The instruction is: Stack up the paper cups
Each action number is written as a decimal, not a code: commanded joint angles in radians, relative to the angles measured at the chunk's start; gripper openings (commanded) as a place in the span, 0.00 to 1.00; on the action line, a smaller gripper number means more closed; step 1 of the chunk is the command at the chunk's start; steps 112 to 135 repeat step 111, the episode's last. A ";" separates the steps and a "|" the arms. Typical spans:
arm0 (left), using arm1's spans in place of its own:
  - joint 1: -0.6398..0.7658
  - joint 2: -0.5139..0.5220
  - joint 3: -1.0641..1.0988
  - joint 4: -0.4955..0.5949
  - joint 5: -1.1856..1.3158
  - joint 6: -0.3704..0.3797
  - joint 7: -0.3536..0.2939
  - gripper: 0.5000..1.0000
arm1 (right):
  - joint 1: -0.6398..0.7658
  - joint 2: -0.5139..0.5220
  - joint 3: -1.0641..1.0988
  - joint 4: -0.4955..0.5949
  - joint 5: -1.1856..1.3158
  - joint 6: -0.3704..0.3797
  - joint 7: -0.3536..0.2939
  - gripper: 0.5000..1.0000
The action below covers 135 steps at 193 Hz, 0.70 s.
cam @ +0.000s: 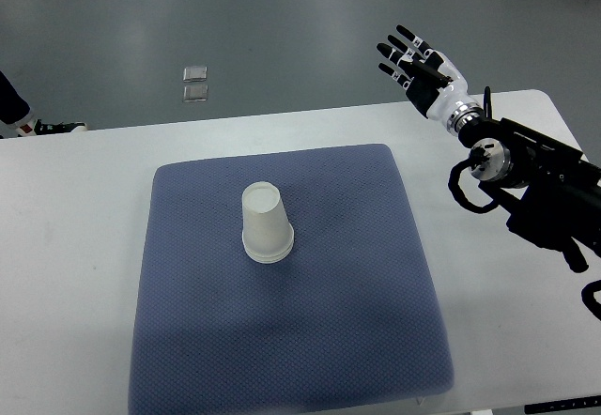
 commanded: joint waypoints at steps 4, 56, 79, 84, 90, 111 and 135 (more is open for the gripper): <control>0.000 0.000 0.000 0.000 0.000 0.000 0.001 1.00 | -0.008 0.002 0.022 -0.001 0.000 -0.002 0.008 0.83; 0.000 0.000 0.000 0.000 0.000 0.001 0.001 1.00 | -0.031 0.002 0.024 -0.005 -0.003 -0.005 0.013 0.83; 0.000 0.000 0.000 0.000 0.000 0.001 -0.002 1.00 | -0.048 -0.004 0.024 -0.007 -0.003 -0.005 0.044 0.83; 0.000 0.000 0.000 0.000 0.000 0.001 0.001 1.00 | -0.053 -0.004 0.024 -0.007 -0.003 -0.005 0.050 0.83; 0.000 0.000 0.000 0.000 0.000 0.000 0.001 1.00 | -0.054 -0.002 0.024 -0.007 -0.003 -0.005 0.054 0.83; 0.000 0.000 0.000 0.000 0.000 0.001 -0.002 1.00 | -0.057 0.002 0.024 -0.007 -0.002 -0.005 0.064 0.83; 0.000 0.000 0.000 0.000 0.000 0.001 -0.002 1.00 | -0.057 0.002 0.024 -0.007 -0.002 -0.005 0.064 0.83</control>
